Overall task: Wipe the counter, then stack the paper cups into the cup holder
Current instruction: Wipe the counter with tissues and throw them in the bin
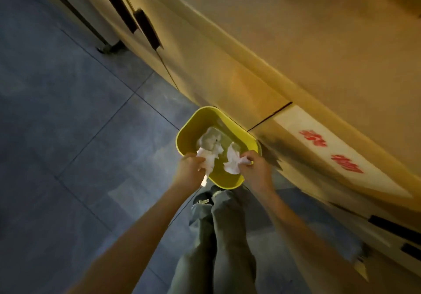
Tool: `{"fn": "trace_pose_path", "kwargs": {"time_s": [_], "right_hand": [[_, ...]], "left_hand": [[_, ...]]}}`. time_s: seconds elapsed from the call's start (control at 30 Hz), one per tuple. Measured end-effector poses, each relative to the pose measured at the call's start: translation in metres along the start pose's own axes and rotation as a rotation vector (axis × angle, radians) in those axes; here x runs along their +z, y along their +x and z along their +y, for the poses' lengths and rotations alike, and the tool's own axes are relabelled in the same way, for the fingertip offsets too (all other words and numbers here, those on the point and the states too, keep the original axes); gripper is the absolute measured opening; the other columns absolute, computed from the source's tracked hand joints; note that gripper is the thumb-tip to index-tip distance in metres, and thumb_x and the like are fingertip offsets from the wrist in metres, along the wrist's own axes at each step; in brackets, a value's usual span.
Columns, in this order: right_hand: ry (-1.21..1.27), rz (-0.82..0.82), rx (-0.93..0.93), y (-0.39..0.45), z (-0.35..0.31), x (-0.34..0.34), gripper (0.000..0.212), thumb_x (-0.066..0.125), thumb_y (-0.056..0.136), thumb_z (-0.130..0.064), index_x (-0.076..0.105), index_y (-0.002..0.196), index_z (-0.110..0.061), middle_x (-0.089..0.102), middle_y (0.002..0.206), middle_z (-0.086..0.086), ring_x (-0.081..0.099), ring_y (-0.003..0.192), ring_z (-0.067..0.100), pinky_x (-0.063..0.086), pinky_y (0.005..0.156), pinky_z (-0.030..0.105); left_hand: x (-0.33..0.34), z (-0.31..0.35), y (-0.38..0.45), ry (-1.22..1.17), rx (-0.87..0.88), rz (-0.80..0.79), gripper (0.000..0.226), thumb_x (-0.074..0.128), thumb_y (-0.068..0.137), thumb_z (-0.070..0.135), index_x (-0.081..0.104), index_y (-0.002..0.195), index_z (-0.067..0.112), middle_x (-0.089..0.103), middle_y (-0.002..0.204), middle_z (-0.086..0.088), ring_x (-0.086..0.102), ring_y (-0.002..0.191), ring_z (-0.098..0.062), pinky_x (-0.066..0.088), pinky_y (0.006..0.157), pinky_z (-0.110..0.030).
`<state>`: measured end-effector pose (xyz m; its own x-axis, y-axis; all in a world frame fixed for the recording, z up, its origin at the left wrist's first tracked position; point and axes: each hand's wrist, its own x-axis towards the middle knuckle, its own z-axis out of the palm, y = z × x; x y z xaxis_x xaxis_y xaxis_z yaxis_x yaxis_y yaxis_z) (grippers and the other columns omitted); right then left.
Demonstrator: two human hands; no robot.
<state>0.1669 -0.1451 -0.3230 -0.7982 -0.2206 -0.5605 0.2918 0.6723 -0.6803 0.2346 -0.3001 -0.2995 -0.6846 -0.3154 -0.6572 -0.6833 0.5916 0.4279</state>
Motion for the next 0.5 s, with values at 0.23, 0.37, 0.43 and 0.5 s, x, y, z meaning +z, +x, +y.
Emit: {"fn": "trace_pose_path", "kwargs": {"time_s": [0.23,0.37,0.43,0.5], "right_hand": [[-0.354,-0.093,0.018,0.074,0.080,0.071,0.026,0.051,0.088,-0.015,0.055,0.111,-0.004,0.058,0.113,0.019,0.055,0.105,0.032,0.044,0.082,0.037],[-0.489,-0.177,0.064,0.108,0.112,0.097,0.021,0.042,0.092,-0.006,0.055,0.108,-0.003,0.056,0.114,0.019,0.056,0.105,0.032,0.046,0.087,0.038],[-0.590,-0.230,0.044,0.120,0.120,0.100,0.022,0.040,0.093,-0.006,0.054,0.110,-0.003,0.055,0.117,0.018,0.055,0.108,0.030,0.045,0.090,0.036],[-0.643,-0.309,0.036,0.129,0.126,0.101,0.024,0.043,0.092,-0.005,0.054,0.113,-0.001,0.056,0.122,0.019,0.053,0.113,0.031,0.043,0.095,0.036]], "left_hand": [[0.074,-0.039,0.090,0.161,0.061,0.058,0.023,0.050,0.090,0.014,0.069,0.102,0.016,0.069,0.105,-0.006,0.060,0.097,-0.024,0.052,0.078,-0.034],[0.104,-0.048,0.133,0.345,0.042,-0.061,0.023,0.050,0.090,0.014,0.062,0.110,0.013,0.063,0.111,-0.011,0.050,0.111,-0.025,0.049,0.081,-0.034],[0.115,-0.047,0.143,0.347,0.000,-0.134,0.026,0.050,0.090,0.019,0.058,0.114,0.012,0.061,0.115,-0.013,0.053,0.111,-0.028,0.049,0.084,-0.036],[0.125,-0.045,0.148,0.340,-0.023,-0.164,0.028,0.047,0.090,0.024,0.059,0.111,0.010,0.062,0.113,-0.014,0.058,0.106,-0.031,0.049,0.080,-0.036]]}}
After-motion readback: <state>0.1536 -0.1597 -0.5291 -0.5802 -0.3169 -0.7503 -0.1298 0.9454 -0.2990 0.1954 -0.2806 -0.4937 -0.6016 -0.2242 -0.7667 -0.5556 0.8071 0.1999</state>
